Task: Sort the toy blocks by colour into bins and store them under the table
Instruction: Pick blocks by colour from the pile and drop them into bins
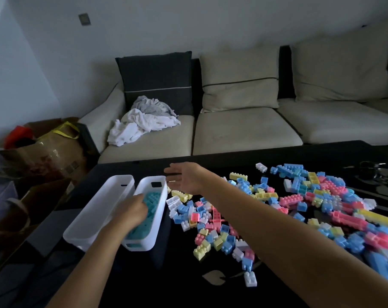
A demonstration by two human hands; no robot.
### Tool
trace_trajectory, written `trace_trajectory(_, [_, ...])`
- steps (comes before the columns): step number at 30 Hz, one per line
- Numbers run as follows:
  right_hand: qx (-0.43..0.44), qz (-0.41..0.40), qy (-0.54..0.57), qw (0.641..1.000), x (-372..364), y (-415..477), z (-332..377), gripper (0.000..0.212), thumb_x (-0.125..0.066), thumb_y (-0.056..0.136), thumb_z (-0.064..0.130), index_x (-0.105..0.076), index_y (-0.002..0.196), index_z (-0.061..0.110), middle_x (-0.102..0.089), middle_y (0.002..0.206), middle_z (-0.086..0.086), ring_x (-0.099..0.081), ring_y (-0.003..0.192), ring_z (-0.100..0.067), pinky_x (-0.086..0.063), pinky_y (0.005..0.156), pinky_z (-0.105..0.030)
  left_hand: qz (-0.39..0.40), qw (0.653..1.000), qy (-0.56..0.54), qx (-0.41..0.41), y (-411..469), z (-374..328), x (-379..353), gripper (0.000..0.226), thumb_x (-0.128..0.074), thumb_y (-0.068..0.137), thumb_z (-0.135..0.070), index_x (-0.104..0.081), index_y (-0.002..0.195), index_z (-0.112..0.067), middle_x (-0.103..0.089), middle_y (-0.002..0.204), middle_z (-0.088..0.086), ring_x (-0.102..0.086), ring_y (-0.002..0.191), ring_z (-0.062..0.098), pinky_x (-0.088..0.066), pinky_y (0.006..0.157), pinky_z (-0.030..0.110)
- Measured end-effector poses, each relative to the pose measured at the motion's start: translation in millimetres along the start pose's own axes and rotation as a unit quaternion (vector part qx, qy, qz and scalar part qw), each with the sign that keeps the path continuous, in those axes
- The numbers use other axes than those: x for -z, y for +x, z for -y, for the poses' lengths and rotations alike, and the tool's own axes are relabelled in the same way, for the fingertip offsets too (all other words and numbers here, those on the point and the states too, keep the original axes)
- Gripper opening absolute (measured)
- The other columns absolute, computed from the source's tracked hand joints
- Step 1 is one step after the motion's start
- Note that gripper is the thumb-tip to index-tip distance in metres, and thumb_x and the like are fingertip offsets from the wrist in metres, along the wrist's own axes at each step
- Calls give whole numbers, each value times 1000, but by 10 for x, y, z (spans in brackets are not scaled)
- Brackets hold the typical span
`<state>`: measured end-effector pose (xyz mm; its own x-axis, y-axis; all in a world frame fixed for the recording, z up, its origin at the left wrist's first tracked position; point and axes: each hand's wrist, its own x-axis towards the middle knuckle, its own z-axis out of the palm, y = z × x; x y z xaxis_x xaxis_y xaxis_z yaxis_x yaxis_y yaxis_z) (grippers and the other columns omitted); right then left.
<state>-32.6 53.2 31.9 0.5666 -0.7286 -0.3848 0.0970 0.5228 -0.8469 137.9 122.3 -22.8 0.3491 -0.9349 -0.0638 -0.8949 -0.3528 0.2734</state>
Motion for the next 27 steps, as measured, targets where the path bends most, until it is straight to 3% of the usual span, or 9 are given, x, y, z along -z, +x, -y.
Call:
trace_trajectory(3, [14,-7,-11,1000,301,-160,78,32,-43,99,17,-55,124,1,-49,135,-21,-47,125,-36,-41,101,-38,11,1000,7,0,-69,-38,-10,60,-35,94,-3,-22,149,-22,-49,131,12,-54,84,21,-41,60,27])
trace_trajectory(5, [28,-34,-44,998,555,-262,145,25,-45,97,12,-61,113,3,-55,129,-19,-54,117,-33,-47,96,-35,-47,998,-43,-8,-116,-52,-22,73,-39,90,1,-13,151,-30,-40,143,10,-55,96,26,-42,64,29])
trace_trajectory(8, [59,-93,-112,988,980,-484,270,21,-51,94,10,-64,109,4,-61,122,-17,-60,109,-28,-51,93,-32,-146,981,-123,-37,-158,-150,-29,64,-51,89,-1,-33,146,-23,-49,137,13,-52,116,31,-43,90,39])
trace_trajectory(11, [80,-198,-221,951,1476,-743,312,26,-58,91,12,-63,114,1,-64,116,-17,-62,110,-27,-50,96,-33,-181,965,-149,-118,-254,-492,-5,38,-57,90,-8,-57,127,-13,-57,126,10,-52,116,25,-37,93,27])
trace_trajectory(15, [118,-304,-368,871,2164,-1096,250,24,-57,91,14,-67,109,3,-65,113,-20,-60,110,-33,-48,96,-38,-108,951,-173,-234,-345,-1122,-43,24,-56,92,-14,-64,115,-17,-58,119,-1,-53,109,10,-35,88,18])
trace_trajectory(18, [94,-376,-414,824,2554,-1319,193,21,-50,94,15,-65,105,23,-64,118,-14,-59,110,-28,-49,83,-20,-50,935,-184,-298,-328,-1619,-178,21,-54,94,-17,-65,112,-21,-56,117,-8,-54,100,1,-37,81,10])
trace_trajectory(21, [49,-395,-484,779,2842,-1414,153,39,-44,94,3,-55,130,15,-59,120,-11,-61,88,-18,-46,62,-15,4,924,-195,-327,-247,-2145,-340,23,-50,96,-17,-63,114,-21,-55,122,-9,-60,75,7,-46,65,11])
trace_trajectory(25, [45,-384,-568,727,3109,-1384,141,54,-41,93,-3,-38,143,17,-46,139,-14,-55,76,-12,-41,48,-15,48,924,-178,-334,-90,-2737,-534,33,-44,97,-8,-60,124,-18,-55,131,-1,-62,86,16,-45,76,18])
trace_trajectory(27, [61,-359,-587,722,3165,-1306,143,60,-41,90,-7,-34,145,17,-39,145,-12,-57,92,-15,-44,58,-13,74,927,-168,-327,5,-2951,-665,37,-40,97,-4,-58,127,-16,-54,135,2,-59,106,17,-42,86,20])
